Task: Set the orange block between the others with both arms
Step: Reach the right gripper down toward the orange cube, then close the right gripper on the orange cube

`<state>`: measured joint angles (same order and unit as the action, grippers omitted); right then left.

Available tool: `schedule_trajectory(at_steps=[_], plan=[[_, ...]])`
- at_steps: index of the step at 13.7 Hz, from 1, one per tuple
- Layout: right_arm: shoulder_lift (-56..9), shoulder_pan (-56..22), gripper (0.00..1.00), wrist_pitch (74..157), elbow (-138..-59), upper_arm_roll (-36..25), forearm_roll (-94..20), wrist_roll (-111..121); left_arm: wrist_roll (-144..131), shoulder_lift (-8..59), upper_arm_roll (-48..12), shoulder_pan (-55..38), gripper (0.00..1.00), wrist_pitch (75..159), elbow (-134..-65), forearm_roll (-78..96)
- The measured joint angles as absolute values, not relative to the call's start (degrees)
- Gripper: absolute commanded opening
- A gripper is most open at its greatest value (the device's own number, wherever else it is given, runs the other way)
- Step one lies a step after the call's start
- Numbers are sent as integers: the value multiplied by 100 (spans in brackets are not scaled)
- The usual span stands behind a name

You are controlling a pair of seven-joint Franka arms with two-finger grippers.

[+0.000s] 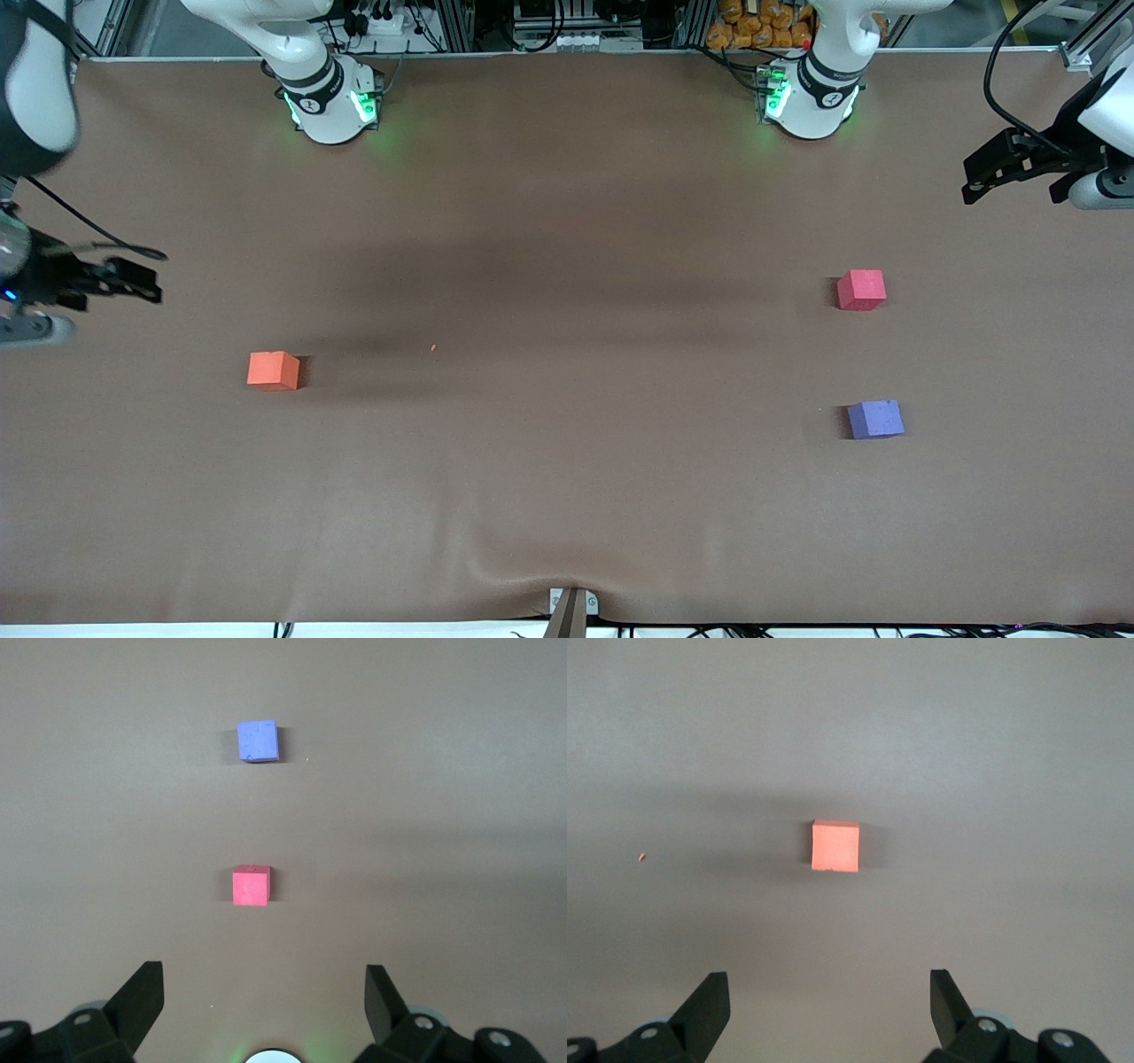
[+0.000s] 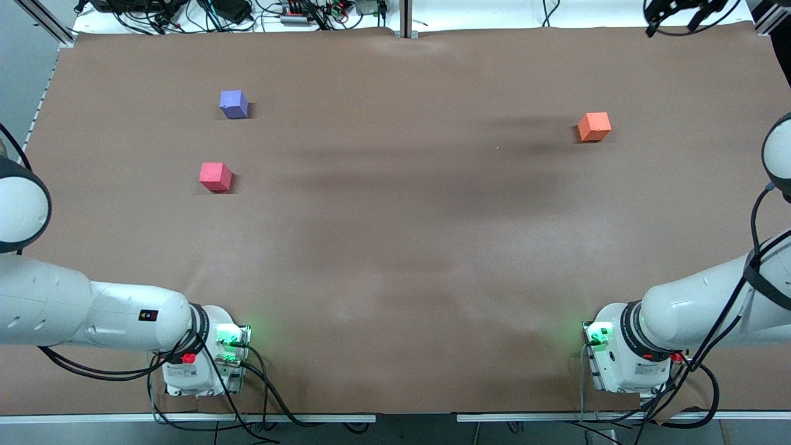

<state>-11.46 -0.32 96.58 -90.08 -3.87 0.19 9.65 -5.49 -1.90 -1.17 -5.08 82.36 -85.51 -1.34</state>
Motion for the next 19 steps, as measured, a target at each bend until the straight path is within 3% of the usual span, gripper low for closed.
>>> schedule_trajectory(at_steps=[8, 19], plan=[[-2072, -42, 100, 11463, -10085, -377, -113, 964, -549, -184, -129, -528, 100, 8236, -8561, -134], [-3341, -48, 100, 12338, -10192, -372, -438, 965, -548, -144, -132, -538, 100, 8245, -8562, -134]])
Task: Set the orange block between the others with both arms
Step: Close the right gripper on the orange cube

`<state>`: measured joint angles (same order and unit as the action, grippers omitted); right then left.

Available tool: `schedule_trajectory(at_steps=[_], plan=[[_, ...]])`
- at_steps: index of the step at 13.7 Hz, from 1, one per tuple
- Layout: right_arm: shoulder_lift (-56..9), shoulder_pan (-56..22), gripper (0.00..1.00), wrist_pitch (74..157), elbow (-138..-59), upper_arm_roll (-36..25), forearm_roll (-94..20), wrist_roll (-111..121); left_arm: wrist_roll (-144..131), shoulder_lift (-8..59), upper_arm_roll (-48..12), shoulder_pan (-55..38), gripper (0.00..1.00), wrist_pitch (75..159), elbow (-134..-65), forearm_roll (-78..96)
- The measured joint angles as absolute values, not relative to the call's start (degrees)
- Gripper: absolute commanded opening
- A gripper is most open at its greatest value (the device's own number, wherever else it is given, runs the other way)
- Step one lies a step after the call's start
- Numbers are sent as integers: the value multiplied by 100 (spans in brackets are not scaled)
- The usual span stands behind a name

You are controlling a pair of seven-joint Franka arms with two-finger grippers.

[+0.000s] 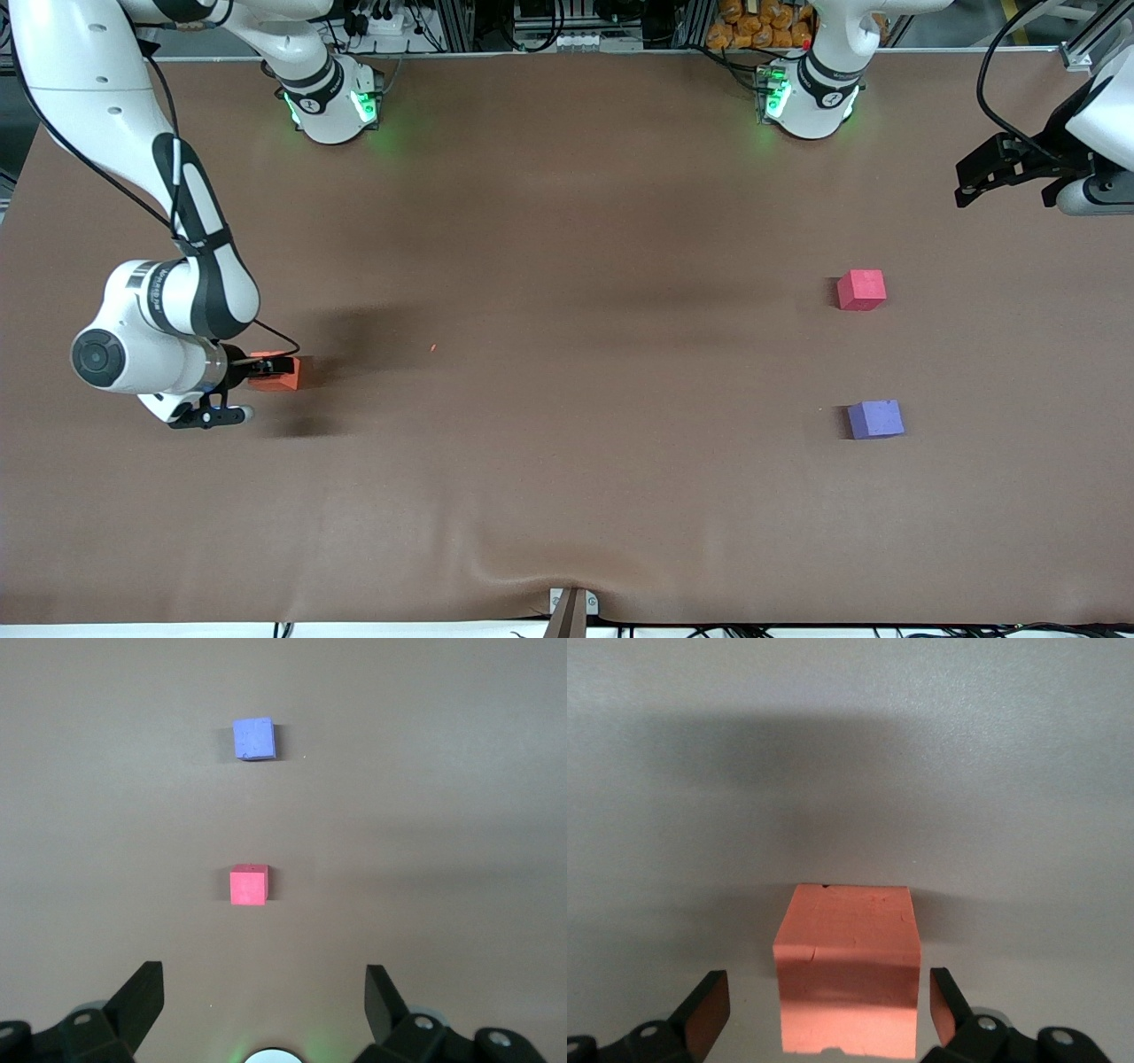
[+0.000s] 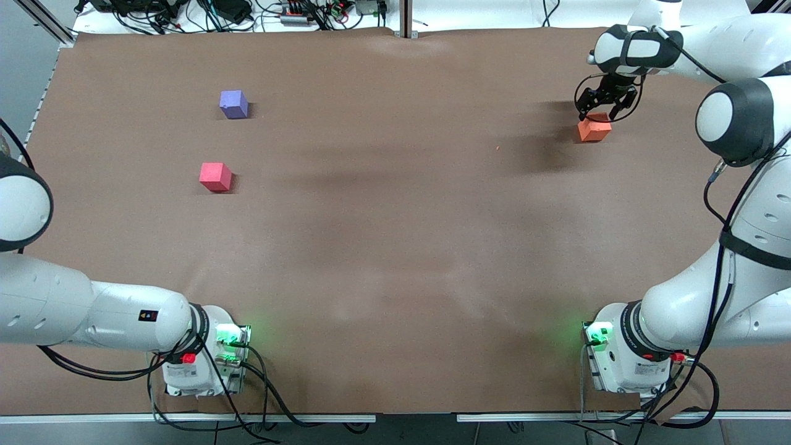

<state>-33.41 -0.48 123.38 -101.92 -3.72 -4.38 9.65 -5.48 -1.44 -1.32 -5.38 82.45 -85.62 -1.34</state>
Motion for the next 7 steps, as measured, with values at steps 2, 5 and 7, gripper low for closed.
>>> schedule_trajectory(at_steps=[2, 5, 7], plan=[[-3366, -48, 100, 12415, -10192, -372, -439, 965, -548, -144, -132, -538, 100, 8245, -8562, -134], [-3416, -47, 74, 12478, -10194, -373, -439, 965, -548, -135, -131, -536, 100, 8245, -8563, -134], [-3481, -47, 48, 12479, -10194, -373, -439, 965, -548, -110, -131, -537, 100, 8249, -8564, -134]])
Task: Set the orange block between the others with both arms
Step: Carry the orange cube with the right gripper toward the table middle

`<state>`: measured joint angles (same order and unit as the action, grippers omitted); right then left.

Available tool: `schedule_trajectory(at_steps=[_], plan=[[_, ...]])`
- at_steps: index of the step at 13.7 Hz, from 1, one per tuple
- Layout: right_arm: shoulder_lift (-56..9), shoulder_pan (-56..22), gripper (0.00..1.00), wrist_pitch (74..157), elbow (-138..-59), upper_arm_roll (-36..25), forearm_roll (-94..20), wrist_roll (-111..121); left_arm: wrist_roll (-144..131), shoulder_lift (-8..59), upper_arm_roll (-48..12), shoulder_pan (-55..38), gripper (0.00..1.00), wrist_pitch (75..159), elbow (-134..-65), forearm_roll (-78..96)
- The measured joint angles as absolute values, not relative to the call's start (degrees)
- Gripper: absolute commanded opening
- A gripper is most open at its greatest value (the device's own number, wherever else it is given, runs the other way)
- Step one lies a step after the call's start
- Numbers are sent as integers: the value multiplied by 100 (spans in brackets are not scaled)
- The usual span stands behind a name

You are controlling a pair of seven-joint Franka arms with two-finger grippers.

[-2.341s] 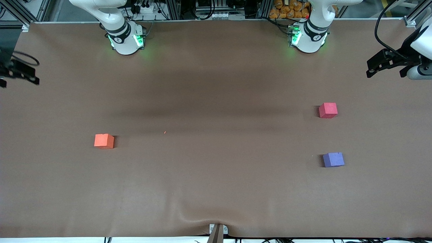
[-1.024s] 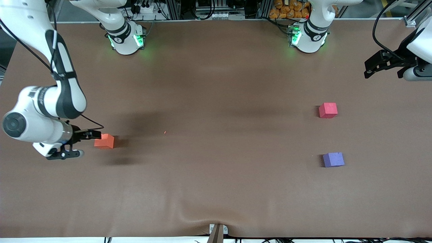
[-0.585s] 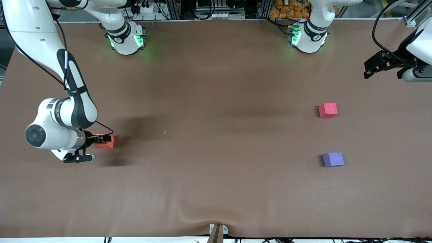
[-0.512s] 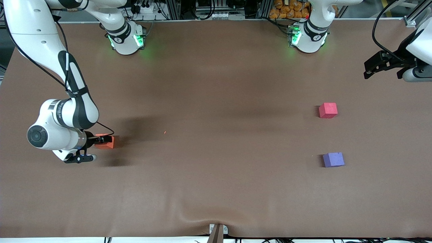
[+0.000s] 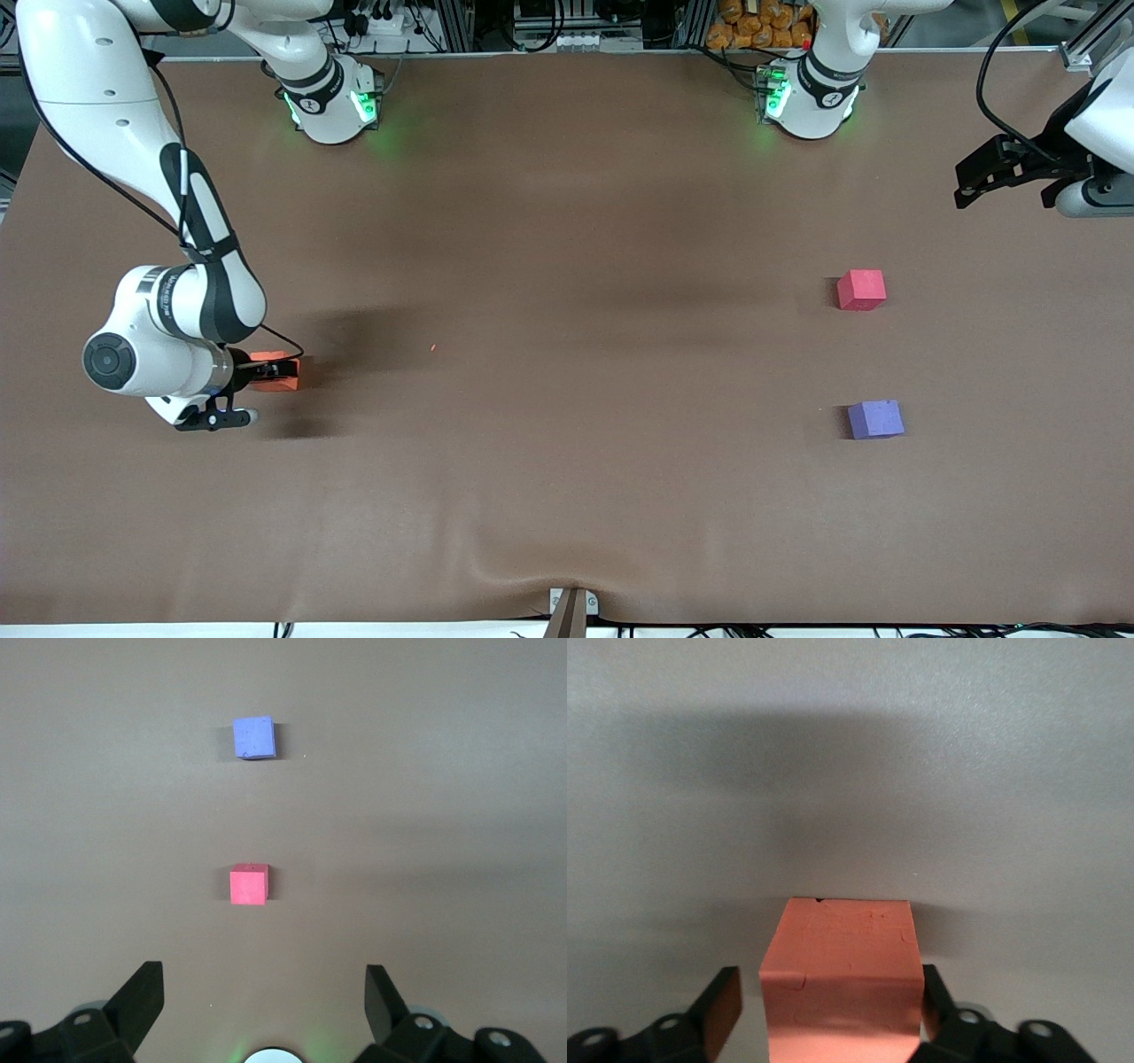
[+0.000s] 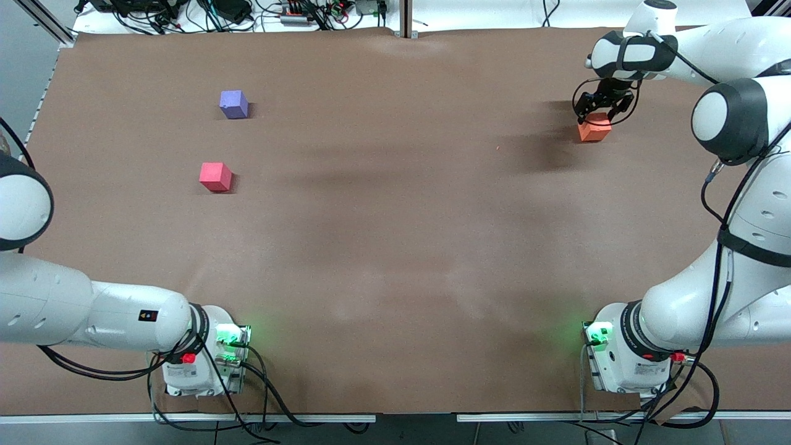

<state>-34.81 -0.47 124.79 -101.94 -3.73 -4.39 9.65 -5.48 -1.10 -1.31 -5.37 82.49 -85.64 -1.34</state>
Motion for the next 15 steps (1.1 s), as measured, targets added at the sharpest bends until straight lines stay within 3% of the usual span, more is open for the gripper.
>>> schedule_trajectory(at_steps=[2, 4, 8, 15], plan=[[-3503, -47, 33, 12480, -10187, -374, -439, 965, -548, -91, -133, -549, 100, 8277, -8564, -134], [-3495, -49, 29, 12492, -10178, -370, -439, 971, -548, -63, -133, -564, 100, 8311, -8564, -134], [-3247, -411, 27, 12570, -9940, -324, -481, 956, -546, 9, -151, -591, 100, 8327, -8564, -134], [-2784, -2673, 30, 12600, -9855, -268, -2045, -1128, -545, 13, -220, -597, 100, 8329, -8564, -134]])
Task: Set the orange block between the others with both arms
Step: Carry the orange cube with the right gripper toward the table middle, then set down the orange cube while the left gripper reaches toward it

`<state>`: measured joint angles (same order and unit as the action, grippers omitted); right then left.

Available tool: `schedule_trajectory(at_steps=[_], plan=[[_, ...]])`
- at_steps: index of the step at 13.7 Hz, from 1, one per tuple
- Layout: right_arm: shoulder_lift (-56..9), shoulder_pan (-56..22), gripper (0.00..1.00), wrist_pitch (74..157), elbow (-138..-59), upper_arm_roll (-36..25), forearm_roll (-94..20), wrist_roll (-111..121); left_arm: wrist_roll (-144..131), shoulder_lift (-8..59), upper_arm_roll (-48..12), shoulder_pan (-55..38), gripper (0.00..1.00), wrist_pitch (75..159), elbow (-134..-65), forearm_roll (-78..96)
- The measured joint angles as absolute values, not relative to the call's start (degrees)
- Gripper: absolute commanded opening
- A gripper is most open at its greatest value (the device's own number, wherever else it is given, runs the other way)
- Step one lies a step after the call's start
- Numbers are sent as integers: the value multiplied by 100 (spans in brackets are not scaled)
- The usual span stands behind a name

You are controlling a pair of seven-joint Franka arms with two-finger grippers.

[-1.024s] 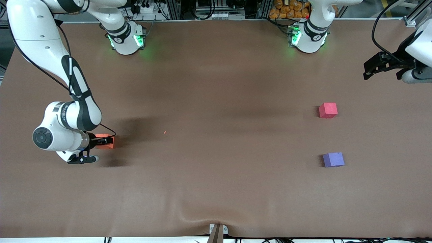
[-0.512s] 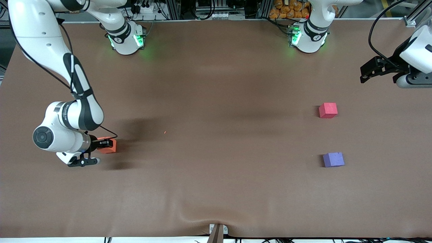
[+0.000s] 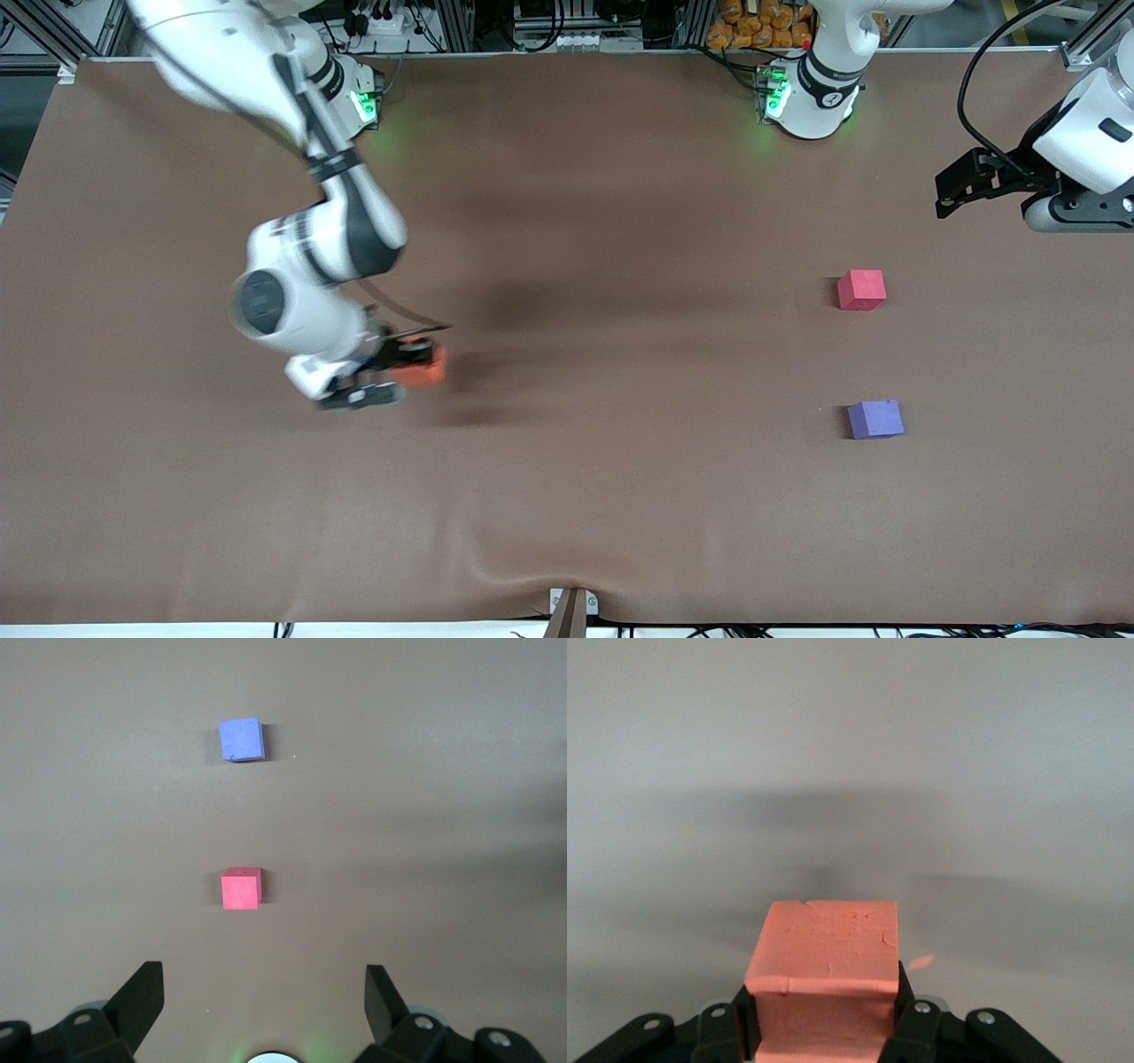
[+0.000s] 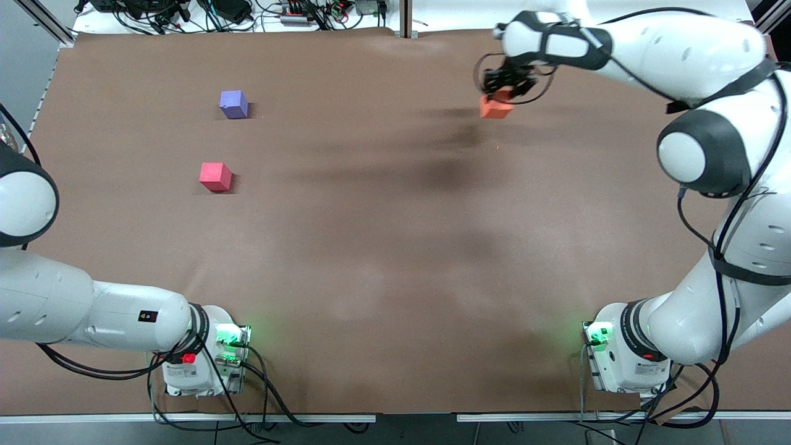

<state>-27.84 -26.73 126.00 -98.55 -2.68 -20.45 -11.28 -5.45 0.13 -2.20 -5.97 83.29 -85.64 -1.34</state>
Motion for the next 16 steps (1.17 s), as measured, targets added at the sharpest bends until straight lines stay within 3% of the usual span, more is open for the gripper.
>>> schedule_trajectory(at_steps=[4, 7, 11, 12, 14, 16], plan=[[-3134, -3690, 30, 12795, -9502, -275, -2628, -1932, -545, 13, -223, -601, 100, 8329, -8564, -134], [-3605, -4079, 30, 13430, -9259, -276, -2742, -2609, -545, 13, -328, -604, 100, 8329, -8564, -129], [-4050, -4570, 41, 13958, -9112, -277, -2799, -3468, -547, 93, -604, -610, 100, 8330, -8571, -127], [-4113, -4657, 51, 13962, -9058, -280, -2800, -3576, -547, 163, -672, -610, 100, 8345, -8574, -126], [-4184, -4770, 99, 13962, -8979, -282, -2811, -3669, -559, 375, -883, -609, 100, 8519, -8581, -119], [-4203, -4791, 100, 13962, -8944, -285, -2811, -3655, -747, 645, -1159, -617, 100, 8677, -8592, -118]])
